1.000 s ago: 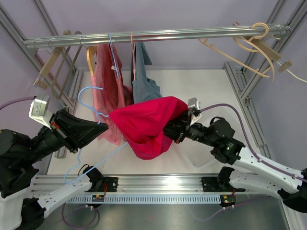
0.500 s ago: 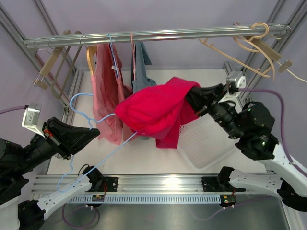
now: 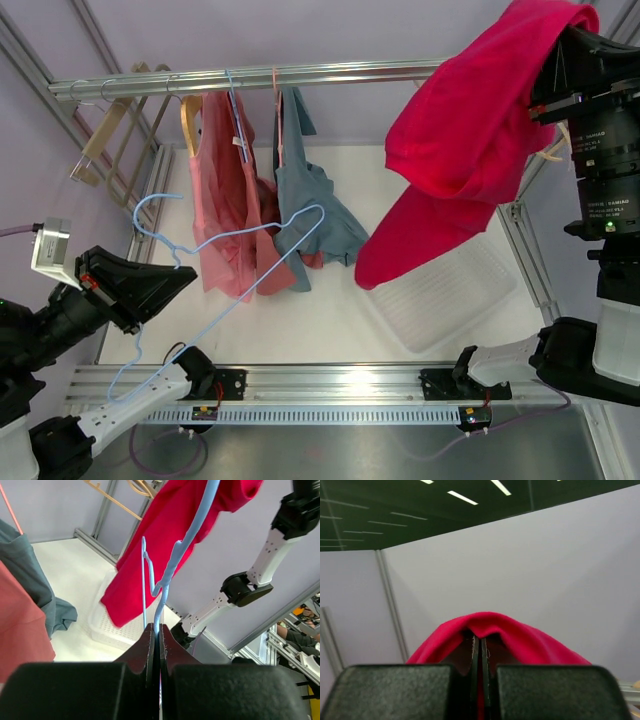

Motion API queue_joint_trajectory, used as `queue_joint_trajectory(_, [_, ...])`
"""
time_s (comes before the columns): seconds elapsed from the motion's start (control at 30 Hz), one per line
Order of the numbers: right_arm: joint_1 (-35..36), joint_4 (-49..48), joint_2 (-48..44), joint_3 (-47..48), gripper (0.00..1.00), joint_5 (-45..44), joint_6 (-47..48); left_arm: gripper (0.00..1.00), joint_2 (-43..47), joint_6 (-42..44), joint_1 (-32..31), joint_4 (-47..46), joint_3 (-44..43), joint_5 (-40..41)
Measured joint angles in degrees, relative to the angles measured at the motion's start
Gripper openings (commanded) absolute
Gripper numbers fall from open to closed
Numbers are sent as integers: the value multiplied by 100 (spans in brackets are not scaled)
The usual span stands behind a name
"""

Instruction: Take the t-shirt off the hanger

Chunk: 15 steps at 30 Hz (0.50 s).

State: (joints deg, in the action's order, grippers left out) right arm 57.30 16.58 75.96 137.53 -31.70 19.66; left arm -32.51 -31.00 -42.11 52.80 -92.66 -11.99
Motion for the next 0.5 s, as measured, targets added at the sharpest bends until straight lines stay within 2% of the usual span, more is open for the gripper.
queue_joint_trajectory(0.07, [0, 24, 22, 52, 0, -166, 155, 0, -66, 39, 0, 37, 0, 39])
queue_joint_trajectory(0.1, [-15, -37, -103, -214, 0, -210, 201, 0, -103, 57, 0, 44, 2, 50])
queue_joint_trajectory(0.3, [-461, -214, -1198, -3071, 0, -402, 76, 0, -330, 90, 0, 76, 4, 68])
queue_joint_trajectory(0.5, [-748, -330, -2371, -5989, 0, -785, -544, 0, -468, 103, 0, -4, 144, 66])
